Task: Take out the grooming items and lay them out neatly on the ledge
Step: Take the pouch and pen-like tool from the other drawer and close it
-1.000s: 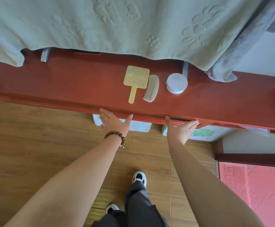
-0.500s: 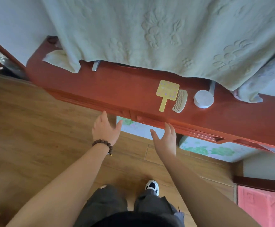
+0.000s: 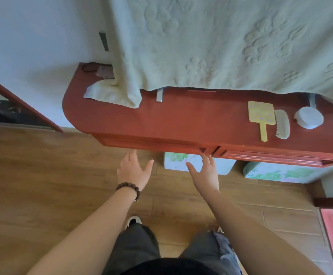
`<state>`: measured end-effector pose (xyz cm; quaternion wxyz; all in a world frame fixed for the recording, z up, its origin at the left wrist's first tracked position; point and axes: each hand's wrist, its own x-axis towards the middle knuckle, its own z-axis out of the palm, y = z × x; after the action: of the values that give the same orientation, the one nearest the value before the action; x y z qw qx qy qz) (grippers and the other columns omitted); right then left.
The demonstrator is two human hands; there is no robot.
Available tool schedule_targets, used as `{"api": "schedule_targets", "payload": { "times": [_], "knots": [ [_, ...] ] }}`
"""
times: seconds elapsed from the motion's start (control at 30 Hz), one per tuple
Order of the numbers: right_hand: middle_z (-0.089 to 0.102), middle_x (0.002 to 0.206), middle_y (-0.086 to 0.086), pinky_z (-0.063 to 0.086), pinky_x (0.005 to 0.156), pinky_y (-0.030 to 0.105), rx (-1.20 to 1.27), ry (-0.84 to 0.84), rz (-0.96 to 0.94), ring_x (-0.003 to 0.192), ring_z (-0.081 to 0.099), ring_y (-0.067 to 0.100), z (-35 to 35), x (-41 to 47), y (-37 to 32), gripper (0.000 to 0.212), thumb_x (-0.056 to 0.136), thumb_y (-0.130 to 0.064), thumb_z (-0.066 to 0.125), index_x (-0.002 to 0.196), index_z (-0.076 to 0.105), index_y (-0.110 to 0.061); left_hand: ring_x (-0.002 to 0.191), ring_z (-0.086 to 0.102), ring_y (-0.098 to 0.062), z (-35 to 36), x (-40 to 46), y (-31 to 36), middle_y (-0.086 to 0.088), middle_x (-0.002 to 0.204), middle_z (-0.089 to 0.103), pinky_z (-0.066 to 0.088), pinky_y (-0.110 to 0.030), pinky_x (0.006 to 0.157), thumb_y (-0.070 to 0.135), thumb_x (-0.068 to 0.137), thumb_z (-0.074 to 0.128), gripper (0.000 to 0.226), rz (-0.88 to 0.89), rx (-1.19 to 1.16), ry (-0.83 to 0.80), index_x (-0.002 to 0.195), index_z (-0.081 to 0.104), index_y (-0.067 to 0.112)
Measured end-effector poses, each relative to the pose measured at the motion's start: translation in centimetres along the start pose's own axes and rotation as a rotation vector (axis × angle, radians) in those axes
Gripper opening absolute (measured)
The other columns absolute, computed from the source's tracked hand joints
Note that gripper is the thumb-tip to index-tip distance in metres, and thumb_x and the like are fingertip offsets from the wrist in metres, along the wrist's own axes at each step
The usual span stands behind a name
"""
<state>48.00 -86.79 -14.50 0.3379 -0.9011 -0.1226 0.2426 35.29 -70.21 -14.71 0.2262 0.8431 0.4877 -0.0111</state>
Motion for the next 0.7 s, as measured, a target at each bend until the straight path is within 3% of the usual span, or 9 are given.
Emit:
{"api": "schedule_targets", "payload": {
  "times": [0.13,0.3,0.37,0.43,0.5,0.57,0.6,0.7],
  "knots": [
    [0.032,0.149,-0.002,0.034,0.097,0.031,0.054,0.06,0.151,0.135,0.034,0.017,4.4,-2.2,-3.6,0.062,0.089,-0.044,0.057,0.141,0.038,-0.015,0.131,0.042,-0.026,-2.7,2.0,-4.8,-0.007,0.143,0.044,0.036,-0.043,0.104,0.059,0.089,0.044,0.071,0.109,0.094,-0.048,0.142,0.034,0.013],
    [0.038,0.145,-0.001,0.037,0.094,0.031,0.108,0.085,0.266,0.128,0.043,0.02,6.9,-2.6,-5.1,0.06,0.088,-0.047,0.057,0.139,0.041,-0.017,0.131,0.043,-0.025,-2.9,3.6,-6.8,-0.006,0.146,0.041,0.041,-0.043,0.102,0.062,0.087,0.046,0.075,-0.002,-0.055,-0.216,0.144,0.033,0.016],
    [0.042,0.142,0.0,0.036,0.091,0.03,0.161,0.071,0.308,0.125,0.046,0.021,7.4,-1.6,-4.9,0.061,0.088,-0.048,0.056,0.139,0.041,-0.017,0.132,0.042,-0.025,-2.3,4.9,-7.0,-0.005,0.148,0.039,0.038,-0.041,0.103,0.059,0.087,0.05,0.075,-0.121,-0.259,-0.309,0.145,0.032,0.015],
    [0.048,0.138,0.0,0.038,0.094,0.032,0.263,0.056,0.381,0.122,0.049,0.022,7.8,-0.1,-4.2,0.06,0.089,-0.048,0.055,0.139,0.043,-0.017,0.125,0.047,-0.024,-1.6,6.7,-7.0,-0.005,0.145,0.043,0.039,-0.04,0.101,0.052,0.088,0.054,0.069,-0.363,-0.614,-0.422,0.142,0.036,0.013],
    [0.054,0.131,0.001,0.043,0.098,0.037,0.467,0.044,0.495,0.115,0.054,0.02,8.3,1.8,-3.3,0.055,0.089,-0.046,0.054,0.134,0.048,-0.016,0.12,0.05,-0.023,-0.7,8.3,-7.0,-0.007,0.14,0.047,0.042,-0.042,0.1,0.042,0.091,0.057,0.05,-0.623,-1.019,-0.524,0.131,0.046,0.014],
    [0.057,0.126,0.004,0.044,0.101,0.041,0.774,0.052,0.614,0.114,0.056,0.019,8.9,3.6,-2.6,0.047,0.093,-0.043,0.051,0.13,0.05,-0.013,0.121,0.051,-0.023,0.4,9.5,-7.1,-0.009,0.137,0.049,0.042,-0.046,0.104,0.036,0.091,0.058,0.03,-0.707,-1.27,-0.524,0.113,0.053,0.017],
    [0.057,0.126,0.006,0.044,0.101,0.042,0.926,0.061,0.659,0.116,0.055,0.02,9.1,4.5,-2.2,0.047,0.095,-0.042,0.048,0.131,0.048,-0.012,0.122,0.051,-0.024,1.0,10.0,-7.2,-0.01,0.137,0.049,0.041,-0.047,0.105,0.038,0.09,0.058,0.032,-0.713,-1.366,-0.506,0.113,0.052,0.017],
    [0.048,0.139,0.011,0.038,0.103,0.044,1.283,0.069,0.726,0.128,0.047,0.026,9.6,6.6,-1.2,0.057,0.098,-0.049,0.035,0.139,0.039,-0.009,0.128,0.047,-0.025,2.3,11.2,-7.2,-0.011,0.141,0.045,0.039,-0.047,0.107,0.054,0.084,0.052,0.068,-0.732,-1.624,-0.446,0.139,0.036,0.018]
  ]
}}
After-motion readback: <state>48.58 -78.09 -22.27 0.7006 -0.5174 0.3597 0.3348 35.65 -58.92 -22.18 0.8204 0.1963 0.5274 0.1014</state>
